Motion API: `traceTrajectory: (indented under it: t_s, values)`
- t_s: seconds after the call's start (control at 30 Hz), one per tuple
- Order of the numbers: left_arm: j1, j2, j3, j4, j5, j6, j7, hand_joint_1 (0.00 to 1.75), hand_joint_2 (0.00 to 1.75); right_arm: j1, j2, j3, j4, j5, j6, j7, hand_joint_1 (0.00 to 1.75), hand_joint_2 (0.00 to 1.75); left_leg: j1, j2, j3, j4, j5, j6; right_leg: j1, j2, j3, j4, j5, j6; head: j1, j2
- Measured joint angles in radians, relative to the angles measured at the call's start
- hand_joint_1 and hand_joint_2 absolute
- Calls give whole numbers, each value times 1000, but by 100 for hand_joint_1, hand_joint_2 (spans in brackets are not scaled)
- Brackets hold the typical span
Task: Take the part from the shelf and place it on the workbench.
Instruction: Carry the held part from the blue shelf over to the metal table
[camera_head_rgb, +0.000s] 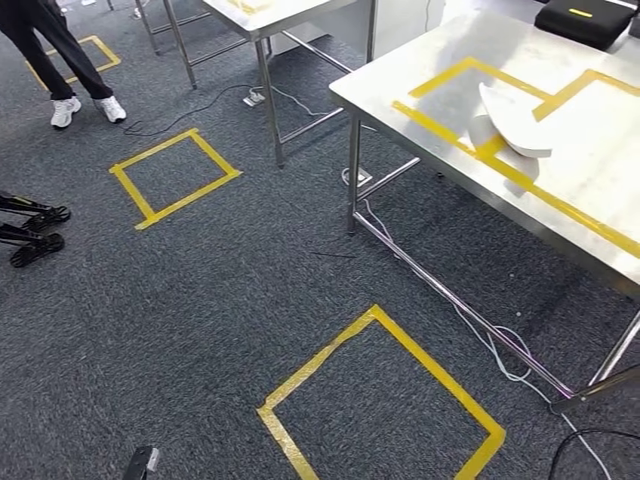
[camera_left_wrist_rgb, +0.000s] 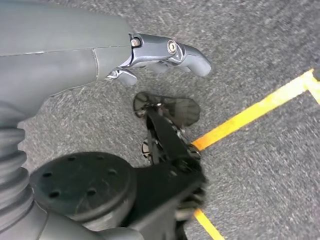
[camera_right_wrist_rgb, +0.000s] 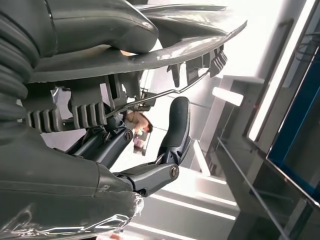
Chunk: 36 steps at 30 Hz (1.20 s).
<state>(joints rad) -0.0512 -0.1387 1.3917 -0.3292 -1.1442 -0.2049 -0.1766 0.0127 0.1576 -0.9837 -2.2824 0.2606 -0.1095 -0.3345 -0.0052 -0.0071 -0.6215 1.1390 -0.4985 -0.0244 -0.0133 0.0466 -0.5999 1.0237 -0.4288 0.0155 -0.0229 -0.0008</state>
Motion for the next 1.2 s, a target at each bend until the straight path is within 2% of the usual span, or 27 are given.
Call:
traceTrajectory:
  t_s: [0.03, 0.07, 0.13, 0.27, 0.4, 0.57, 0.63, 0.7, 0.73, 0.8, 0.87, 0.9, 0.93, 0.97, 1.0, 1.03, 1.07, 1.1, 1.17, 1.2]
  values:
    - [-1, 0, 1, 0, 0, 0, 0, 0, 175, -1, 0, -1, 2, 0, 0, 0, 175, 175, 1, -8, 31, -69, 26, 4, 1, 8, -1, 3, 0, 4, 0, 0]
    - [-2, 0, 2, 0, 0, 0, 0, 0, 175, -1, 1, -2, 3, 0, 0, 0, 175, 175, 1, -15, 51, -115, 40, 6, 2, 14, -4, 4, 1, 8, 0, 0]
    - [-4, 0, 3, 0, 1, 0, 0, 0, 175, -2, 2, -6, 5, -1, 0, 0, 175, 175, 0, -18, 63, -149, 43, 11, 4, 23, -9, 5, 2, 18, -1, 0]
    - [-5, 0, 4, 0, 0, 0, 0, 0, 175, -4, 5, -13, 8, -8, 0, 5, 175, 175, -2, -17, 61, -153, 51, 12, 3, 20, -7, -6, 7, -1, -1, 0]
    - [-5, 2, 4, 0, -1, 0, 0, 0, 175, -10, 10, -20, 8, -26, -2, 6, 175, 175, -4, -18, 59, -153, 53, 20, 2, 17, -2, -17, 15, 17, -1, 0]
    - [-5, 3, 4, 0, -15, -6, -12, 0, 175, -11, 16, -25, 8, -34, -4, 4, 175, 175, -4, -18, 58, -152, 53, 24, 1, 17, -2, -19, 17, 28, -2, 0]
    - [-5, 4, 4, 0, -19, -9, -19, 0, 175, -11, 17, -27, 9, -34, -4, 4, 175, 175, -7, -17, 61, -162, 49, 35, -1, 18, 0, -18, 30, 41, -2, 0]
    - [-5, 4, 3, 0, -20, -13, -24, 0, 175, -11, 18, -30, 10, -34, -4, 2, 175, 175, -8, -16, 80, -187, 49, 54, -3, 12, -1, -9, 43, 55, -3, 0]
    - [-4, 3, 2, 0, -20, -15, -26, 0, 175, -12, 18, -31, 10, -33, -4, 2, 175, 175, -5, -14, 92, -198, 51, 59, -2, 2, -10, 11, 36, 54, -1, 0]
    - [-1, 2, 2, 0, -21, -17, -28, 0, 175, -16, 18, -32, 10, -34, -5, 0, 175, 175, 0, -8, 108, -206, 51, 62, -3, -18, -50, 89, -21, 47, 3, 0]
    - [2, 3, 2, 0, -23, -17, -28, 0, 175, -17, 18, -32, 12, -34, -5, -1, 175, 175, 4, -2, 114, -205, 45, 54, -10, -28, -114, 205, -78, 52, 4, 0]
    - [4, 3, 2, 0, -24, -16, -27, 0, 175, -17, 18, -32, 14, -34, -5, -1, 175, 175, 8, 0, 117, -205, 41, 46, -17, -31, -134, 237, -86, 59, 4, 0]
    - [6, 3, 2, 0, -26, -16, -26, 0, 175, -17, 18, -32, 15, -33, -5, -1, 175, 175, 14, 2, 122, -204, 36, 37, -24, -35, -137, 234, -75, 67, 4, 0]
    - [8, 3, 2, 0, -28, -15, -23, 0, 175, -16, 18, -32, 17, -33, -5, -1, 175, 175, 21, 3, 129, -203, 29, 26, -34, -39, -119, 193, -47, 79, 4, 0]
    - [9, 4, 2, 0, -29, -13, -21, 0, 175, -17, 18, -32, 18, -32, -5, -1, 175, 175, 29, 3, 137, -199, 20, 12, -47, -42, -88, 127, -14, 94, 5, 0]
    - [11, 8, 2, -1, -30, -10, -19, 0, 175, -17, 19, -33, 21, -32, -5, -1, 175, 175, 37, 3, 145, -193, 8, -2, -55, -42, -61, 71, 2, 107, 7, 0]
    - [11, 11, 2, -2, -30, -8, -18, 0, 175, -18, 20, -33, 25, -32, -5, -1, 175, 175, 41, 4, 150, -187, -6, -17, -58, -43, -40, 33, 2, 108, 8, 0]
    - [11, 13, 2, -3, -30, -5, -18, 0, 175, -18, 21, -33, 28, -31, -4, -1, 175, 175, 44, 4, 154, -181, -20, -28, -58, -40, -29, 20, -8, 101, 9, 0]
    - [9, 11, 1, -4, -31, -3, -18, 0, 175, -17, 22, -33, 30, -25, 0, -1, 175, 175, 49, 4, 164, -174, -32, -44, -48, -35, -21, 36, -33, 65, 7, 0]
    - [6, 8, 1, -4, -31, -2, -18, 0, 175, -15, 22, -32, 28, -21, 2, -2, 175, 175, 51, 4, 161, -157, -22, -48, -46, -32, -15, 40, -37, 52, 3, 0]
